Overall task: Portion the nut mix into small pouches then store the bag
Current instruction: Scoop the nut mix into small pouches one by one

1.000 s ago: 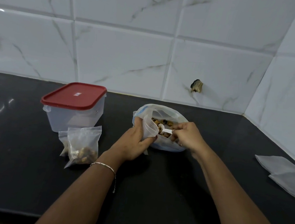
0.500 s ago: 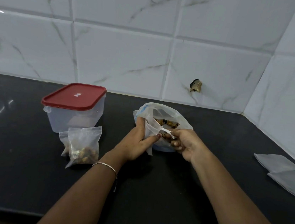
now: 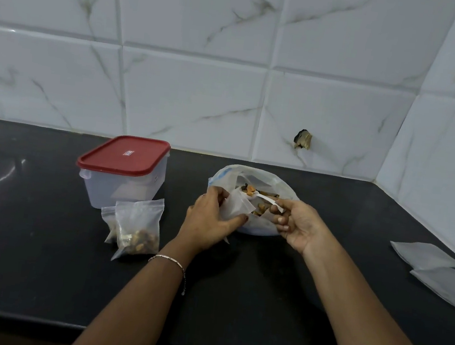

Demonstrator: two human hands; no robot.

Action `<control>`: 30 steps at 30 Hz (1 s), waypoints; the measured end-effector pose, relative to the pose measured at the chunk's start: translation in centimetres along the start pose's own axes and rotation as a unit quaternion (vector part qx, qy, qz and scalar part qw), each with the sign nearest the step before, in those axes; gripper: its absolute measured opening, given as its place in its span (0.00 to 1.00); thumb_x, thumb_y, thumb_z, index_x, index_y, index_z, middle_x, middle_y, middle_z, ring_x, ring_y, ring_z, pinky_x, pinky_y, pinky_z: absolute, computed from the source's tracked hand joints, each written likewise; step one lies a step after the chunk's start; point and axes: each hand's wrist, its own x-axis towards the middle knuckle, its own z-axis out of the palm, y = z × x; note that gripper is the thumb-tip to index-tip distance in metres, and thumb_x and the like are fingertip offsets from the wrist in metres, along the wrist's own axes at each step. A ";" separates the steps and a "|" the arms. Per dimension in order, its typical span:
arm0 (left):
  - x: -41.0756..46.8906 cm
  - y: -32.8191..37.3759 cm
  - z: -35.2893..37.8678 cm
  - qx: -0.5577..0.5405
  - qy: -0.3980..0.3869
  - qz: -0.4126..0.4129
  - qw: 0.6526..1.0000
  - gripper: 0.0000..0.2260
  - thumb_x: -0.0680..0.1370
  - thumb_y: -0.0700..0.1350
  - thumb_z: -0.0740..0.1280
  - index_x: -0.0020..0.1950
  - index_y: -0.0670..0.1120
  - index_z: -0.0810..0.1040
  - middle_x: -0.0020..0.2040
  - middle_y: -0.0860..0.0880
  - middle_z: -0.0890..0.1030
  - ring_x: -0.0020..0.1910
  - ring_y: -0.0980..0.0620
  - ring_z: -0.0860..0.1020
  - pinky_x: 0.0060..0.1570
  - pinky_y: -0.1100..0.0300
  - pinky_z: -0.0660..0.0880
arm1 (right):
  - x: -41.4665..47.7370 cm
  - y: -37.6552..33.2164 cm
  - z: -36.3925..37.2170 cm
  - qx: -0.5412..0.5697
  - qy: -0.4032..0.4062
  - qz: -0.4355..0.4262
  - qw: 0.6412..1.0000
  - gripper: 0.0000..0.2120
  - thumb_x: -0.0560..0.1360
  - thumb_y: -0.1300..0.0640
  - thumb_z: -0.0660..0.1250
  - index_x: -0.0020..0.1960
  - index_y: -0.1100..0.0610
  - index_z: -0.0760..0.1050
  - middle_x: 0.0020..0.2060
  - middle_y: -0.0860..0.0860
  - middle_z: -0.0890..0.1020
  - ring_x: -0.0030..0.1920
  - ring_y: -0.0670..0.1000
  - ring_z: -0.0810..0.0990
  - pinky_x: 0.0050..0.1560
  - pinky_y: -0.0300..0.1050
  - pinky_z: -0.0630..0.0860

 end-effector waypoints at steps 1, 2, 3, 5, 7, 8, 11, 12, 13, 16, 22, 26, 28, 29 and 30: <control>0.1 -0.1 0.0 -0.008 0.000 -0.005 1.000 0.24 0.69 0.61 0.72 0.58 0.56 0.65 0.55 0.56 0.72 0.58 0.52 0.74 0.63 0.45 0.72 | -0.2 -0.1 -0.1 0.002 -0.001 -0.003 1.000 0.07 0.79 0.65 0.57 0.46 0.62 0.73 0.28 0.51 0.74 0.19 0.42 0.65 0.16 0.33 0.58; 0.2 -0.1 0.1 -0.017 0.000 -0.010 1.000 0.24 0.69 0.61 0.72 0.58 0.56 0.65 0.55 0.57 0.72 0.59 0.52 0.73 0.63 0.45 0.72 | -0.3 -0.3 -0.2 0.005 -0.004 -0.005 1.000 0.07 0.79 0.64 0.58 0.49 0.63 0.74 0.28 0.51 0.74 0.19 0.42 0.65 0.16 0.33 0.58; 0.3 -0.1 0.1 -0.026 -0.001 -0.015 1.000 0.25 0.69 0.62 0.72 0.58 0.56 0.65 0.56 0.57 0.72 0.59 0.52 0.73 0.64 0.45 0.71 | -0.3 -0.4 -0.4 0.010 -0.007 -0.007 1.000 0.08 0.79 0.64 0.58 0.52 0.64 0.74 0.28 0.51 0.75 0.19 0.42 0.66 0.16 0.33 0.59; 0.4 -0.1 0.1 -0.042 -0.003 -0.022 0.999 0.28 0.66 0.66 0.70 0.61 0.56 0.67 0.58 0.56 0.73 0.61 0.52 0.73 0.64 0.45 0.71 | -0.5 -0.7 -0.7 0.015 -0.014 -0.011 1.000 0.10 0.79 0.63 0.58 0.57 0.64 0.75 0.28 0.50 0.75 0.19 0.42 0.66 0.16 0.33 0.60; 0.4 -0.1 0.1 -0.055 -0.002 -0.026 0.998 0.34 0.63 0.69 0.68 0.64 0.54 0.68 0.60 0.54 0.74 0.61 0.52 0.74 0.64 0.45 0.72 | -0.8 -0.9 -0.8 0.006 -0.019 -0.015 1.000 0.11 0.79 0.63 0.58 0.58 0.64 0.75 0.28 0.50 0.75 0.20 0.42 0.66 0.17 0.33 0.60; 0.5 0.0 0.1 -0.062 -0.002 -0.025 0.998 0.35 0.64 0.69 0.68 0.65 0.53 0.69 0.61 0.53 0.75 0.61 0.52 0.74 0.63 0.45 0.72 | -1.0 -1.0 -0.9 -0.003 -0.021 -0.016 1.000 0.11 0.79 0.63 0.58 0.58 0.64 0.75 0.28 0.50 0.75 0.20 0.42 0.66 0.17 0.33 0.60; 0.6 0.1 0.1 -0.072 0.003 -0.015 0.997 0.30 0.69 0.62 0.72 0.66 0.51 0.69 0.59 0.54 0.74 0.59 0.53 0.74 0.62 0.46 0.73 | -1.3 -1.0 -0.7 -0.037 -0.023 -0.020 0.999 0.12 0.79 0.63 0.59 0.58 0.65 0.76 0.29 0.51 0.76 0.22 0.43 0.66 0.18 0.33 0.61; 0.6 0.1 0.1 -0.072 0.004 -0.011 0.997 0.29 0.70 0.62 0.72 0.66 0.51 0.70 0.58 0.55 0.73 0.59 0.53 0.74 0.62 0.47 0.74 | -1.4 -1.1 -0.6 -0.048 -0.024 -0.021 0.998 0.12 0.79 0.63 0.59 0.58 0.65 0.77 0.29 0.51 0.76 0.22 0.44 0.66 0.18 0.34 0.61; 0.6 0.1 0.1 -0.072 0.002 -0.009 0.997 0.30 0.69 0.62 0.72 0.66 0.51 0.70 0.58 0.55 0.74 0.59 0.53 0.74 0.62 0.47 0.74 | -1.5 -1.2 -0.4 -0.059 -0.026 -0.023 0.998 0.12 0.79 0.64 0.59 0.57 0.65 0.78 0.29 0.51 0.76 0.22 0.44 0.66 0.18 0.34 0.61; 0.6 0.2 0.1 -0.072 0.001 -0.008 0.997 0.34 0.66 0.68 0.68 0.66 0.52 0.69 0.61 0.54 0.75 0.60 0.52 0.74 0.63 0.46 0.73 | -1.8 -1.5 0.1 -0.100 -0.016 -0.036 0.994 0.11 0.78 0.63 0.60 0.54 0.63 0.80 0.29 0.51 0.76 0.22 0.44 0.66 0.19 0.33 0.61; 0.9 0.0 0.2 -0.095 0.022 0.001 0.995 0.28 0.71 0.60 0.72 0.66 0.52 0.69 0.59 0.56 0.73 0.59 0.56 0.72 0.64 0.49 0.73 | -2.9 -2.4 0.8 -0.377 -0.024 -0.200 0.904 0.11 0.80 0.62 0.60 0.55 0.55 0.80 0.32 0.49 0.79 0.25 0.43 0.71 0.27 0.35 0.66; 0.9 0.4 0.1 -0.149 0.031 -0.007 0.988 0.22 0.72 0.55 0.73 0.61 0.55 0.69 0.53 0.59 0.74 0.55 0.58 0.72 0.58 0.57 0.74 | -3.6 -2.6 1.0 -0.565 -0.014 -0.371 0.737 0.12 0.80 0.59 0.60 0.56 0.46 0.79 0.40 0.44 0.81 0.35 0.37 0.77 0.34 0.30 0.67; 0.8 0.5 0.2 -0.168 0.042 -0.005 0.985 0.20 0.72 0.54 0.73 0.58 0.57 0.68 0.49 0.63 0.73 0.52 0.59 0.74 0.56 0.58 0.75 | -3.7 -2.4 1.2 -0.592 -0.006 -0.418 0.690 0.13 0.80 0.58 0.60 0.58 0.46 0.79 0.47 0.44 0.82 0.43 0.41 0.79 0.43 0.39 0.74; 0.8 0.5 0.2 -0.176 0.045 -0.004 0.983 0.19 0.72 0.54 0.74 0.58 0.57 0.68 0.49 0.64 0.73 0.52 0.59 0.75 0.56 0.58 0.75 | -3.7 -2.3 1.3 -0.604 0.000 -0.438 0.666 0.13 0.80 0.58 0.60 0.59 0.46 0.78 0.50 0.45 0.82 0.47 0.44 0.79 0.48 0.43 0.76; 0.8 0.5 0.2 -0.184 0.045 -0.003 0.982 0.19 0.72 0.54 0.74 0.58 0.57 0.69 0.49 0.64 0.74 0.52 0.60 0.75 0.55 0.57 0.76 | -3.8 -2.2 1.4 -0.617 0.006 -0.459 0.639 0.13 0.80 0.58 0.61 0.59 0.47 0.78 0.52 0.46 0.82 0.49 0.47 0.79 0.51 0.46 0.76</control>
